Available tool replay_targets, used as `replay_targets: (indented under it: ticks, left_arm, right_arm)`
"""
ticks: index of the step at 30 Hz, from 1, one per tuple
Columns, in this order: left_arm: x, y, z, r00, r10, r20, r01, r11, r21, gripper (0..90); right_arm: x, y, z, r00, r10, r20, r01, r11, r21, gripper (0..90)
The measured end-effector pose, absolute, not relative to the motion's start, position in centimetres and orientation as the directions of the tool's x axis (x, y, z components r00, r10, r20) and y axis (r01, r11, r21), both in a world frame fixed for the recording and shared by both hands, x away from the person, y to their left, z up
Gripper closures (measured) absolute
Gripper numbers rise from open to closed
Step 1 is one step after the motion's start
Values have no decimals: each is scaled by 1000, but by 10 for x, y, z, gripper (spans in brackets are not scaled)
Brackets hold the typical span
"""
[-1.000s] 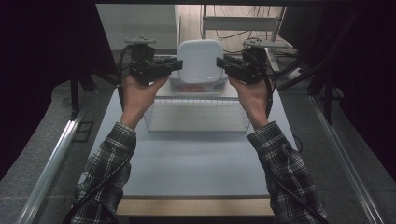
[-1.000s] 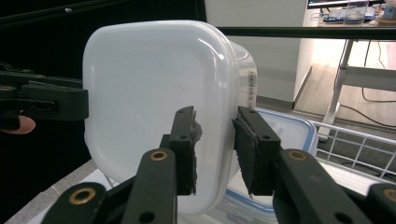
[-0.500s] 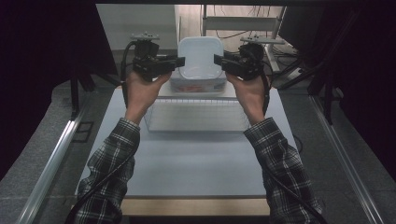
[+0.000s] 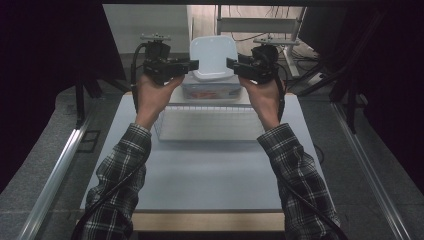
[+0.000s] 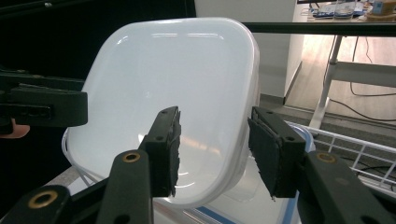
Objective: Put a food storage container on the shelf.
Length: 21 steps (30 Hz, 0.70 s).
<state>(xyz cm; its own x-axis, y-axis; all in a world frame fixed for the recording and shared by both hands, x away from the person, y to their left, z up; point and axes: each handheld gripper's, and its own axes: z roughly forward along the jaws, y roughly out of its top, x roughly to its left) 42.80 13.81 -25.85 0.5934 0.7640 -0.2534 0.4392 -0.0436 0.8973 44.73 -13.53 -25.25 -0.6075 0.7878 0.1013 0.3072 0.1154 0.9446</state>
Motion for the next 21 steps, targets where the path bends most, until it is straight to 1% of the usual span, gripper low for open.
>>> replay_targets:
  ticks: [4, 10, 13, 18, 21]
  left_arm:
    - [431, 138, -257, 572, 783, -246, 443, -43, 896, 575]
    - [434, 135, -253, 539, 810, -229, 449, -47, 892, 551]
    - [434, 134, -252, 528, 825, -202, 443, -65, 894, 534]
    - [437, 133, -250, 509, 839, -193, 435, -57, 899, 521]
    - [438, 132, -248, 511, 842, -171, 424, -74, 903, 516]
  right_arm:
    - [448, -133, -253, -607, 789, 97, 308, 121, 944, 525]
    - [450, -132, -253, -604, 791, 96, 310, 122, 943, 507]
    - [451, -133, -253, -597, 797, 92, 307, 121, 944, 491]
    - [453, -134, -252, -586, 804, 101, 302, 101, 948, 470]
    - [452, -134, -251, -590, 802, 94, 301, 111, 947, 461]
